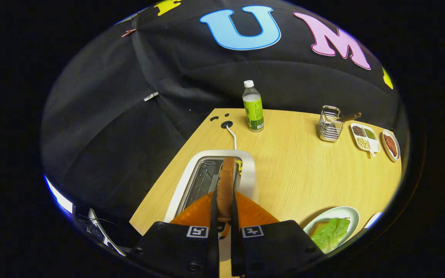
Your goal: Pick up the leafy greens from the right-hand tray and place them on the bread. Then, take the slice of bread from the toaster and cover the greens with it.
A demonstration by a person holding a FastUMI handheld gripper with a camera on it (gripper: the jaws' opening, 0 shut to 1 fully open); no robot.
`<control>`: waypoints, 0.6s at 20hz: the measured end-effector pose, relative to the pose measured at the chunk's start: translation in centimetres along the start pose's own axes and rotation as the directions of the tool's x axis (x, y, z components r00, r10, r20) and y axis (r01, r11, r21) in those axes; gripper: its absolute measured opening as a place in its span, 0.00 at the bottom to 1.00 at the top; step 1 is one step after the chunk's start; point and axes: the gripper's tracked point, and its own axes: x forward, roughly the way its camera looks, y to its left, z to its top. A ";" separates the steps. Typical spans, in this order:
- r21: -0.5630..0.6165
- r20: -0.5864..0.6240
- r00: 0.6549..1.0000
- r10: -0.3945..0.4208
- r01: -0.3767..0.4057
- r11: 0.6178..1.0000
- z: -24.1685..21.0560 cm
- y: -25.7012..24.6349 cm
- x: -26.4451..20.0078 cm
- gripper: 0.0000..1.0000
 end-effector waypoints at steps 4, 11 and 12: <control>-0.010 0.046 0.999 0.008 -0.008 1.000 0.6 0.7 -1.2 0.15; 0.038 0.157 0.984 0.085 -0.092 0.995 4.9 1.4 -6.3 0.14; 0.054 0.182 0.978 0.102 -0.114 0.992 5.7 1.4 -7.4 0.14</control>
